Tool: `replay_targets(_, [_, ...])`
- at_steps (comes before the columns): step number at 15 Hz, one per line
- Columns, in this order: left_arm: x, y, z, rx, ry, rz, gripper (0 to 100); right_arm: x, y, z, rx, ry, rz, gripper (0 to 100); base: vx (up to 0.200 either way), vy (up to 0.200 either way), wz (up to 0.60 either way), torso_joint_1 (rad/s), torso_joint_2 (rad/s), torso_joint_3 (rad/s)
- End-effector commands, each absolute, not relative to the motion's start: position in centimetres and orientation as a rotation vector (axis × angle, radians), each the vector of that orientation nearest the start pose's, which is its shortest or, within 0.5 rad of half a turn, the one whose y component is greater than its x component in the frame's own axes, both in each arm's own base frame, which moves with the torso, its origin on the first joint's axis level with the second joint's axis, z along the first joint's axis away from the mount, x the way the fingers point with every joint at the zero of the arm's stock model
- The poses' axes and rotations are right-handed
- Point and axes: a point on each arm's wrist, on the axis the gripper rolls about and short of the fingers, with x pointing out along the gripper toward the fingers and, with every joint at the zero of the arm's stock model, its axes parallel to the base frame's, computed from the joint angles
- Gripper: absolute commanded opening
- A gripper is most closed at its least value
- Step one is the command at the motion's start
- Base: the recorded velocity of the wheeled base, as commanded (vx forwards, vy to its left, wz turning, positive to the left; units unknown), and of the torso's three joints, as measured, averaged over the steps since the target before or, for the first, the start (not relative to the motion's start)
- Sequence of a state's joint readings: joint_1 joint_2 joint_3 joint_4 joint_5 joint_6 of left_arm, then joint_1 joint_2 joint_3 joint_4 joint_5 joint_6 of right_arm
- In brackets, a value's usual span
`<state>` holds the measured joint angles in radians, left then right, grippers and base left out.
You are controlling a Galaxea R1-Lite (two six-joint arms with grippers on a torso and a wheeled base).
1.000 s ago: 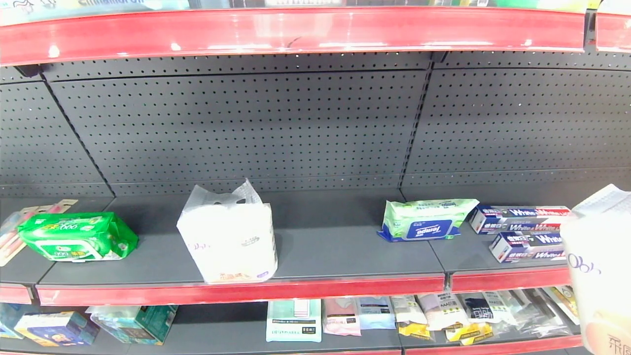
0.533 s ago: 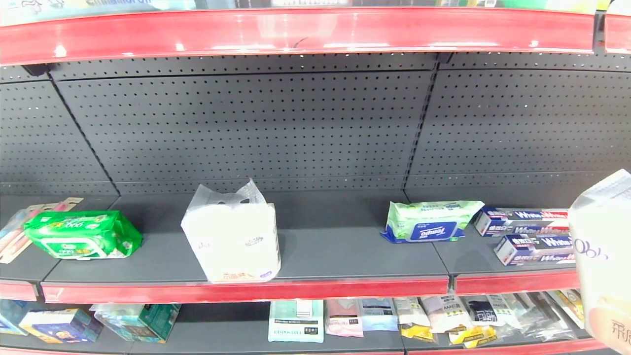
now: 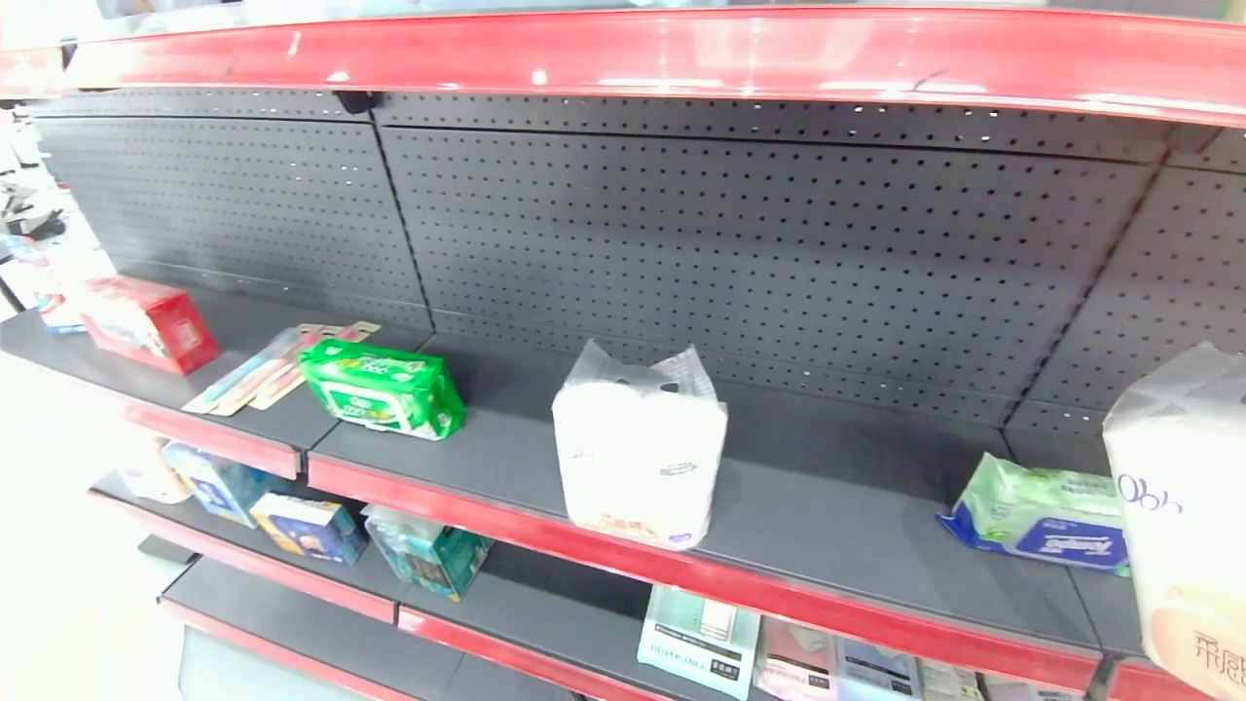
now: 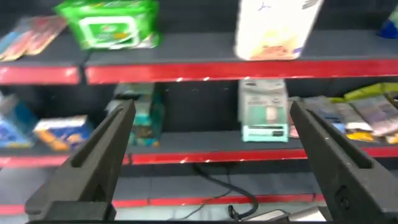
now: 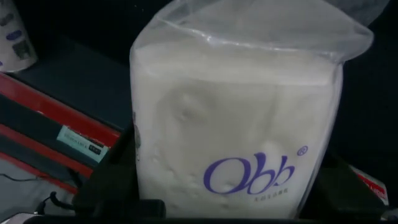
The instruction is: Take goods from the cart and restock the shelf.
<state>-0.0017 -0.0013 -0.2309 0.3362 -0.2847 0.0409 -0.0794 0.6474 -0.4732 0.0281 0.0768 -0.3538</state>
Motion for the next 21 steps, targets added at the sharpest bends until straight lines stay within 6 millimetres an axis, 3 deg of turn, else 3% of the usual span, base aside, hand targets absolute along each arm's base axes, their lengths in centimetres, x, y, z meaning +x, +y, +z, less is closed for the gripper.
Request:
replay_targets(1, [-4.5, -0.6, 10.1, 0.025, 0.107, -0.286, 100, 4.8, -0.2, 20.7, -0.337, 0.2, 0.036, 0, 0.0, 0.0, 0.6, 0.007, 0.01, 0.007])
replay_targets(3, [-4.3, -0.6, 9.6, 0.041, 0.122, -0.259, 100, 5.4, -0.2, 21.5, -0.336, 0.194, 0.049, 0, 0.0, 0.0, 0.0, 0.0, 0.0, 0.0])
replay_targets(6, [-4.0, -0.4, 8.9, 0.065, 0.137, -0.209, 100, 7.8, 0.4, 22.3, -0.26, 0.188, 0.176, 0, 0.0, 0.0, 0.0, 0.0, 0.0, 0.0])
replay_targets(10, [-3.9, -0.3, 8.8, 0.047, 0.143, -0.139, 100, 10.8, 0.7, 22.4, -0.22, 0.188, 0.19, 0, 0.0, 0.0, 0.0, 0.0, 0.0, 0.0])
replay_targets(12, [-3.6, 0.1, 8.8, 0.023, 0.12, 0.017, 100, 12.1, 0.7, 22.3, -0.217, 0.188, 0.191, 0, 0.0, 0.0, 0.0, 0.0, 0.0, 0.0])
replay_targets(17, [-3.5, 0.2, 8.8, -0.012, 0.103, 0.093, 100, 12.5, 0.8, 22.2, -0.191, 0.2, 0.191, 0, 0.0, 0.0, 0.0, 0.0, 0.0, 0.0])
replay_targets(20, [-3.5, -0.1, 9.5, -0.004, 0.041, -0.047, 100, 12.5, 0.8, 22.1, -0.172, 0.202, 0.189, 0, 0.0, 0.0, 0.0, 0.0, 0.0, 0.0])
replay_targets(21, [-3.3, -0.1, 8.9, 0.015, 0.066, -0.051, 100, 12.4, 0.8, 22.0, -0.172, 0.203, 0.189, 0, 0.0, 0.0, 0.0, 0.0, 0.0, 0.0])
